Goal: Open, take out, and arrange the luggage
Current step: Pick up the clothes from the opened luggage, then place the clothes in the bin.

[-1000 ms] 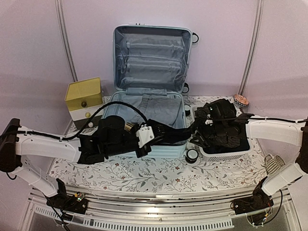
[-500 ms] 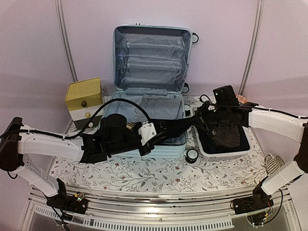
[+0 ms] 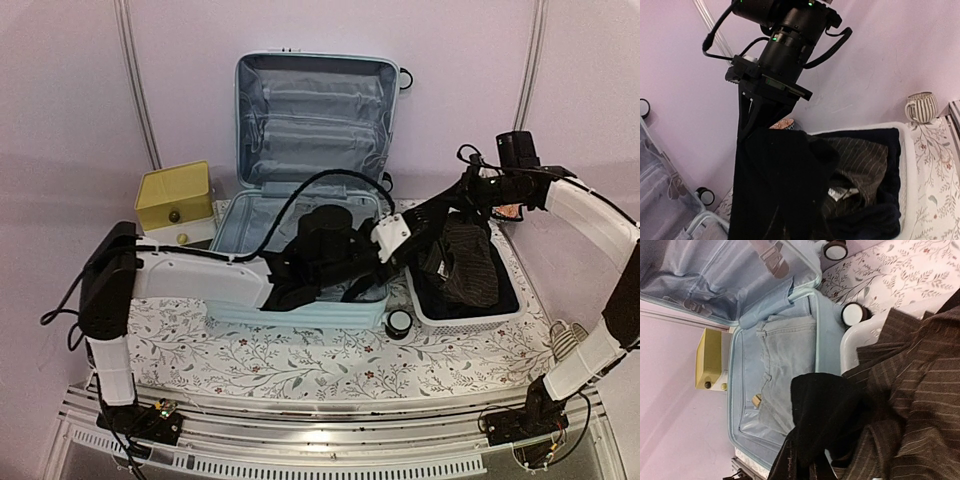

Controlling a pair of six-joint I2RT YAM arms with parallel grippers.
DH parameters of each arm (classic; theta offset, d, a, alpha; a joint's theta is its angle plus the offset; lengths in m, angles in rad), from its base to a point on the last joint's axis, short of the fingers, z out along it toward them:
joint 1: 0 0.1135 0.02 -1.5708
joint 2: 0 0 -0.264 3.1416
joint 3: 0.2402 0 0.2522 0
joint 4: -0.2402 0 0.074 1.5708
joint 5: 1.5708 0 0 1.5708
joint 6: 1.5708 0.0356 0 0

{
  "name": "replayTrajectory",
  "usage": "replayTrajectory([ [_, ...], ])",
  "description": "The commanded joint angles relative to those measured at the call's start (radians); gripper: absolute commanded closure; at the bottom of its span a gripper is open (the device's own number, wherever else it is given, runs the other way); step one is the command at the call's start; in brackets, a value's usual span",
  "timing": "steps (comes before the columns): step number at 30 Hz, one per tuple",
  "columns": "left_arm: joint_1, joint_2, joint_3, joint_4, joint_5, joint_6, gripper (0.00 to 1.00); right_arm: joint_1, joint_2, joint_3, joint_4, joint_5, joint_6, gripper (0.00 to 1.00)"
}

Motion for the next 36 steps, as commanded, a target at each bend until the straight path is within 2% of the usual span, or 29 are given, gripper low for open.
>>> replayTrajectory([
  [1,-0.042,0.133,0.187,0.054,0.117,-0.039,1.0,-0.128,0.037,0.075,-0.055,0.108,-0.207,0.98],
  [9,-0.15,0.459,0.576,0.043,0.077,-0.045,1.0,-0.301,0.14,0.094,-0.083,0.08,-0.426,0.98],
  [15,-0.195,0.666,0.878,0.004,0.07,-0.05,1.0,-0.331,0.203,0.16,-0.082,0.155,-0.496,0.98],
  [17,-0.196,0.694,0.927,0.008,0.081,-0.082,1.0,-0.344,0.224,0.189,-0.082,0.153,-0.507,0.98],
  [24,-0.196,0.719,0.945,0.086,0.107,-0.126,1.0,-0.355,0.309,0.301,-0.09,0.139,-0.539,0.98],
  [25,-0.196,0.724,0.949,0.092,0.117,-0.143,0.95,-0.355,0.325,0.315,-0.09,0.135,-0.544,0.98],
  [26,-0.197,0.726,0.951,0.089,0.128,-0.155,0.84,-0.356,0.341,0.331,-0.088,0.134,-0.552,0.98],
  [28,-0.204,0.719,0.948,0.058,0.144,-0.151,0.56,-0.357,0.372,0.36,-0.098,0.126,-0.569,0.94],
  [30,-0.212,0.691,0.934,0.014,0.139,-0.139,0.36,-0.357,0.387,0.374,-0.105,0.127,-0.585,0.76],
  [32,-0.223,0.642,0.889,-0.011,0.129,-0.139,0.22,-0.356,0.378,0.371,-0.106,0.141,-0.596,0.65],
  [34,-0.237,0.582,0.832,-0.034,0.127,-0.142,0.09,-0.357,0.364,0.364,-0.104,0.145,-0.6,0.6],
  [36,-0.252,0.508,0.76,-0.05,0.122,-0.144,0.03,-0.356,0.348,0.365,-0.118,0.143,-0.606,0.54],
])
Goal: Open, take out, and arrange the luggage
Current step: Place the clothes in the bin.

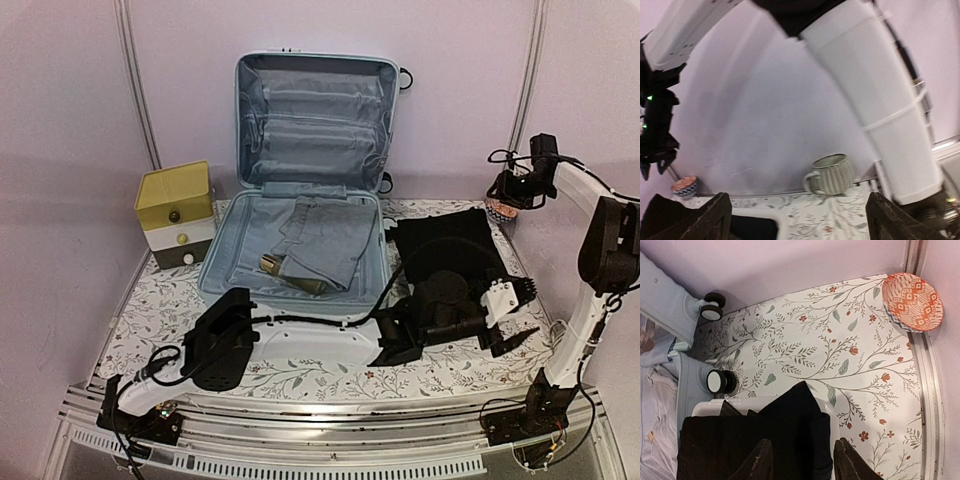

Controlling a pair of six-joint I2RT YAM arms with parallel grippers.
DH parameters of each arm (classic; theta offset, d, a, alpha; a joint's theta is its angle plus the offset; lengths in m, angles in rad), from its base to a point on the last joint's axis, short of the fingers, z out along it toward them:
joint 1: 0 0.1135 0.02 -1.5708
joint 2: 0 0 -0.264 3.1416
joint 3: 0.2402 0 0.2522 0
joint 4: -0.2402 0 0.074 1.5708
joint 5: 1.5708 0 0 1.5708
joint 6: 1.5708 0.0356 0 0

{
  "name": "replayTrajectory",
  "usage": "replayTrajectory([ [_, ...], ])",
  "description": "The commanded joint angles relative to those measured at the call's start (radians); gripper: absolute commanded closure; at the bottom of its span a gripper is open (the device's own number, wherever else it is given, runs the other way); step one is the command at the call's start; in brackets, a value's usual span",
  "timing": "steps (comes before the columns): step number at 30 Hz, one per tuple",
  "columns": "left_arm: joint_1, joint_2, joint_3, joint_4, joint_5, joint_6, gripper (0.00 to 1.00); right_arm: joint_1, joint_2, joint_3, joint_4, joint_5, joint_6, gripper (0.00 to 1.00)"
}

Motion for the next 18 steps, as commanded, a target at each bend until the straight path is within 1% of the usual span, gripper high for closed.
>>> replayTrajectory([
  [1,-0.037,-0.201,-0.124,-0.024,0.025,-0.01,0.02,0.001,-0.043,0.02,0.031,0.03,-0.029,0.52],
  [4,-0.036,-0.325,-0.242,-0.039,-0.012,-0.085,0.02,0.003,-0.102,-0.016,0.009,0.03,-0.019,0.5],
  [6,-0.028,-0.43,-0.334,-0.049,-0.038,-0.122,0.03,0.017,-0.166,-0.075,0.009,0.019,-0.007,0.5],
  [9,-0.016,-0.565,-0.484,-0.078,-0.116,-0.162,0.03,0.052,-0.278,-0.208,0.025,0.012,0.022,0.48],
  [12,0.008,-0.694,-0.569,-0.167,-0.184,-0.204,0.05,0.064,-0.415,-0.358,0.048,-0.011,0.098,0.47],
  [14,0.025,-0.757,-0.621,-0.229,-0.222,-0.221,0.05,0.065,-0.5,-0.465,0.054,-0.004,0.142,0.49],
  [18,0.065,-0.889,-0.767,-0.268,-0.27,-0.245,0.05,0.064,-0.674,-0.628,0.06,0.021,0.21,0.49],
])
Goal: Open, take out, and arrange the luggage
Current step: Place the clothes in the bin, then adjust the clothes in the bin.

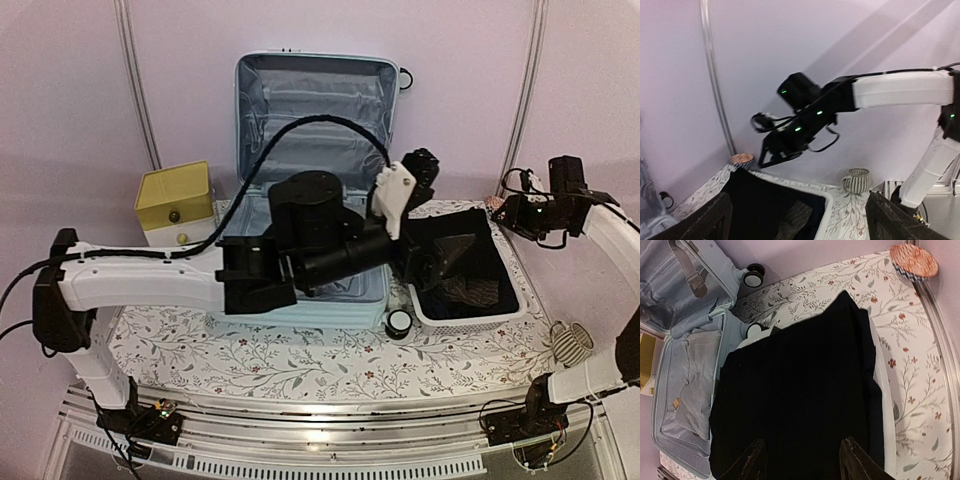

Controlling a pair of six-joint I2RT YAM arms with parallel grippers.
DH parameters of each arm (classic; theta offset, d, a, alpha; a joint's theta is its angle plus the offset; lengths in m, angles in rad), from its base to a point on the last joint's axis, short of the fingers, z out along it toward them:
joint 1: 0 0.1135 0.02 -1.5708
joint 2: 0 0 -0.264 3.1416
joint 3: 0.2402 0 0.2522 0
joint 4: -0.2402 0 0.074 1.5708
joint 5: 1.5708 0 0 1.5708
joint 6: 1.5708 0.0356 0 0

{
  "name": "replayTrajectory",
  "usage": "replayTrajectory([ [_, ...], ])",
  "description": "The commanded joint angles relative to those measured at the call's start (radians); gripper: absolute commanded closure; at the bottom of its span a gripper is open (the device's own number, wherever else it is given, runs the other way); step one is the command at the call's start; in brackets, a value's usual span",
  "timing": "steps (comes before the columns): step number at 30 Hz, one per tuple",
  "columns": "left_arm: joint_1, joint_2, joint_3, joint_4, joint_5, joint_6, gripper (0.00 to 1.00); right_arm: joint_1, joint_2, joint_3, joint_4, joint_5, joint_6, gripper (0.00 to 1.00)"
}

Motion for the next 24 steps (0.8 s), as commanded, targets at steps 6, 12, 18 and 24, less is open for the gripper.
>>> replayTrajectory([
  [6,0.13,-0.288,-0.32,-0.165,-0.134,-0.144,0.05,-0.015,-0.245,-0.298,0.028,0.02,0.197,0.46],
  [12,0.2,-0.469,-0.458,-0.219,-0.212,-0.178,0.05,-0.015,-0.275,-0.439,0.114,0.061,0.256,0.46],
  [18,0.279,-0.595,-0.558,-0.305,-0.235,-0.24,0.04,-0.016,-0.257,-0.491,0.196,0.086,0.28,0.48],
  [24,0.329,-0.676,-0.623,-0.336,-0.248,-0.264,0.04,-0.016,-0.202,-0.498,0.268,0.07,0.304,0.53],
])
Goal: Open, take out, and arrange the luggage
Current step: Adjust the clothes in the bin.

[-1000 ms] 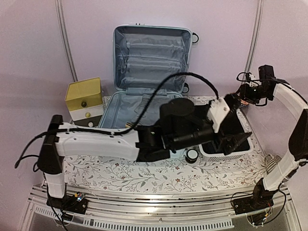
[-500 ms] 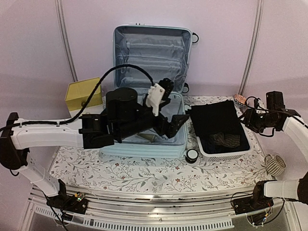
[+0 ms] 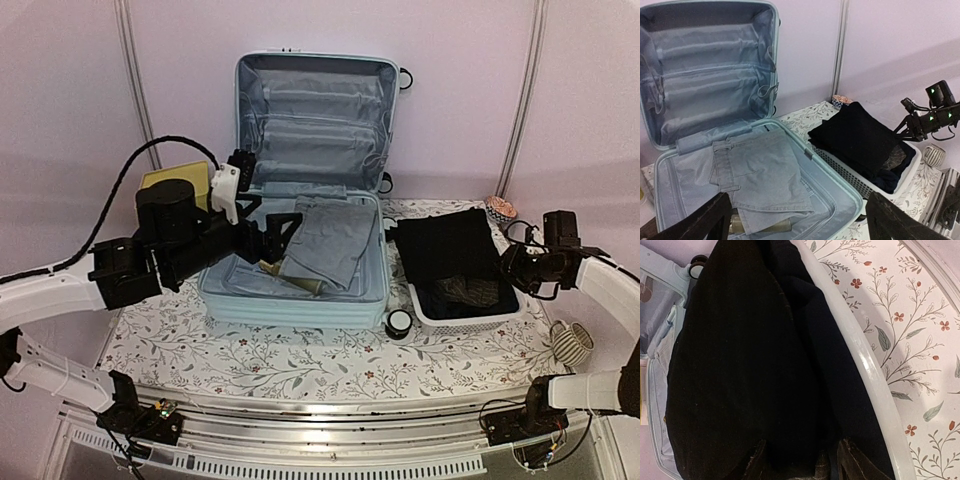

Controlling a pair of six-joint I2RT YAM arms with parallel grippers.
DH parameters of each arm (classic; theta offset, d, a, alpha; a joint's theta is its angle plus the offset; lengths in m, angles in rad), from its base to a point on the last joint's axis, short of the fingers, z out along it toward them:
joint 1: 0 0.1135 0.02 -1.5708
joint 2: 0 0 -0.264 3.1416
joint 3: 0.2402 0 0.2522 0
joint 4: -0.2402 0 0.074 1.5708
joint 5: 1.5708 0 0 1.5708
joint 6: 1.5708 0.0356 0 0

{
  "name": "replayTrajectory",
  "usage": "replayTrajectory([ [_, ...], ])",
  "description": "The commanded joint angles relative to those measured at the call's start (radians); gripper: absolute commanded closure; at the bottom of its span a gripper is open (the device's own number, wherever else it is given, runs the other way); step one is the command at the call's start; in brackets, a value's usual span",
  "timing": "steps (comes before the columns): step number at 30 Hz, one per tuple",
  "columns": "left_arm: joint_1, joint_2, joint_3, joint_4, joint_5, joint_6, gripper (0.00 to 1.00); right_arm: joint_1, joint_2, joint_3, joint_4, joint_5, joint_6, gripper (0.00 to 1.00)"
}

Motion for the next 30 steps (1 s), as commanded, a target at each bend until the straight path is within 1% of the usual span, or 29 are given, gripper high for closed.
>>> replayTrajectory([
  [1,0.038,-0.041,-0.041,-0.054,-0.029,-0.034,0.04,-0.004,0.029,-0.016,0.104,-0.008,0.036,0.54],
  [6,0.046,-0.047,-0.057,-0.074,-0.051,-0.03,0.04,-0.004,0.051,-0.016,0.162,-0.08,0.064,0.58],
  [7,0.047,-0.046,-0.063,-0.074,-0.053,-0.029,0.04,-0.004,0.06,-0.013,0.164,-0.092,0.066,0.61],
  [9,0.052,-0.045,-0.07,-0.077,-0.057,-0.029,0.04,-0.004,0.075,-0.005,0.163,-0.105,0.073,0.67],
  [11,0.057,-0.047,-0.079,-0.077,-0.057,-0.029,0.04,-0.004,0.075,0.0,0.154,-0.104,0.074,0.77],
  [12,0.061,-0.048,-0.081,-0.077,-0.057,-0.028,0.05,-0.004,0.068,0.001,0.145,-0.096,0.075,0.8],
  [15,0.068,-0.051,-0.086,-0.08,-0.052,-0.027,0.05,-0.003,0.031,0.018,0.088,-0.061,0.081,0.95],
  [19,0.076,-0.049,-0.089,-0.085,-0.048,-0.026,0.05,-0.004,-0.009,0.092,-0.072,-0.003,0.066,0.98],
  [22,0.083,-0.044,-0.089,-0.079,-0.037,-0.023,0.04,-0.004,-0.032,0.158,-0.227,0.114,0.073,0.98],
  [24,0.085,-0.037,-0.086,-0.076,-0.03,-0.021,0.04,-0.004,-0.048,0.185,-0.3,0.172,0.093,0.98],
  [26,0.088,-0.029,-0.082,-0.072,-0.021,-0.02,0.04,-0.004,-0.068,0.186,-0.333,0.195,0.106,0.98],
  [30,0.093,-0.018,-0.071,-0.07,-0.008,-0.016,0.05,-0.004,-0.084,0.149,-0.35,0.181,0.128,0.98],
])
